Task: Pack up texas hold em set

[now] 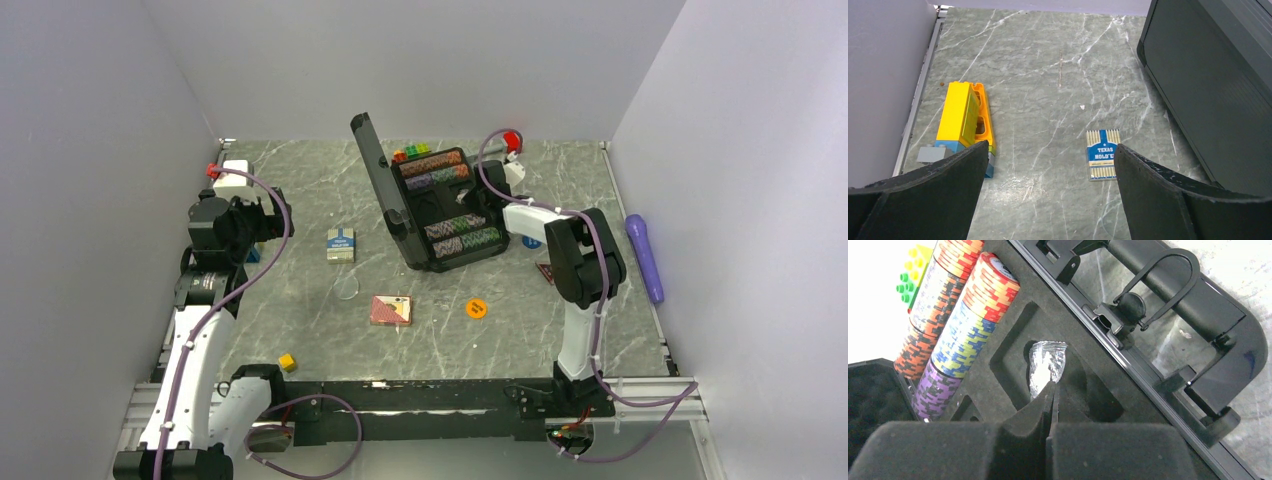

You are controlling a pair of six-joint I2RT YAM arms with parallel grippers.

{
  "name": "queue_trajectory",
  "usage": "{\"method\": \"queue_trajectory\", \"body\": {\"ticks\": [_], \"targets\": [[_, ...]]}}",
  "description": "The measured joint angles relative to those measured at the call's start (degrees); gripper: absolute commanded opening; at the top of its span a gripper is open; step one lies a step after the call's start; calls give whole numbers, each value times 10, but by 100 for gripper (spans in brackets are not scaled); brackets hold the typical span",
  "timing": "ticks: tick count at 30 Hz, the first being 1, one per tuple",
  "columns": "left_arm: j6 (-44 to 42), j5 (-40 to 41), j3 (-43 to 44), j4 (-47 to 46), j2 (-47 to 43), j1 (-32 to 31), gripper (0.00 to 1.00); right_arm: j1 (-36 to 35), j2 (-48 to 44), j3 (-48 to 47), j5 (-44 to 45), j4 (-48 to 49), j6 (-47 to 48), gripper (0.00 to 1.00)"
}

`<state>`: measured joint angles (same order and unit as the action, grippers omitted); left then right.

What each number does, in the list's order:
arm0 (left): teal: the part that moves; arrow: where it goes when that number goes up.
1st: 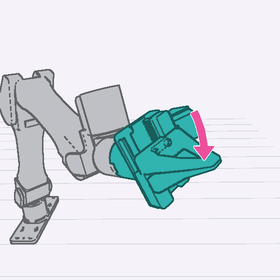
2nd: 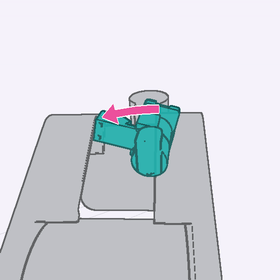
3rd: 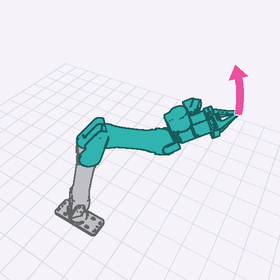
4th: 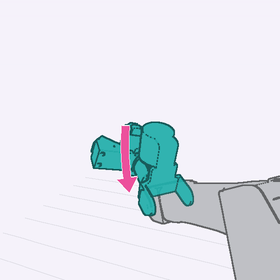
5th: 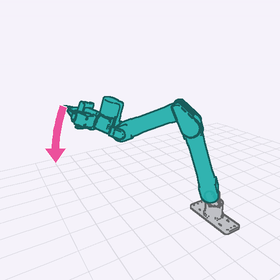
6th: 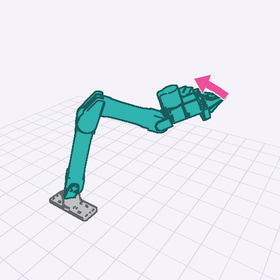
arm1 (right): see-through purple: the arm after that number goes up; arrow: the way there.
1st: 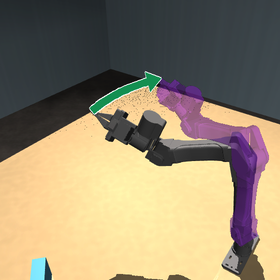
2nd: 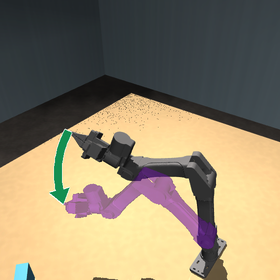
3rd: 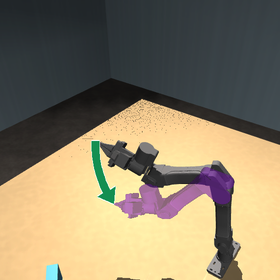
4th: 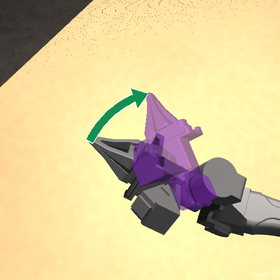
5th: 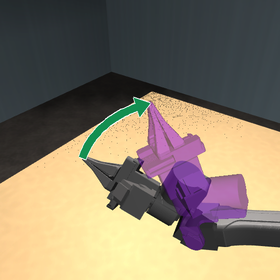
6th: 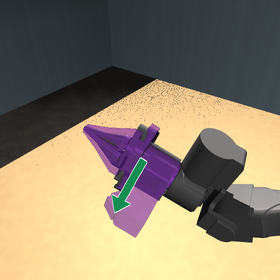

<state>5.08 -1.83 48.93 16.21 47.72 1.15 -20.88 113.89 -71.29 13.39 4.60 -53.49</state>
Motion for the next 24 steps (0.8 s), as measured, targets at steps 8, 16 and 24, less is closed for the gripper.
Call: {"method": "queue_trajectory", "body": {"ticks": [8,16,24], "targets": [[0,2,0,4,1,0,99,0,-12,7,12,-10,5,0],[1,2,0,8,1,0,99,0,-12,7,12,-11,9,6],[1,2,0,8,1,0,99,0,-12,-4,6,-6,26,51]]}}
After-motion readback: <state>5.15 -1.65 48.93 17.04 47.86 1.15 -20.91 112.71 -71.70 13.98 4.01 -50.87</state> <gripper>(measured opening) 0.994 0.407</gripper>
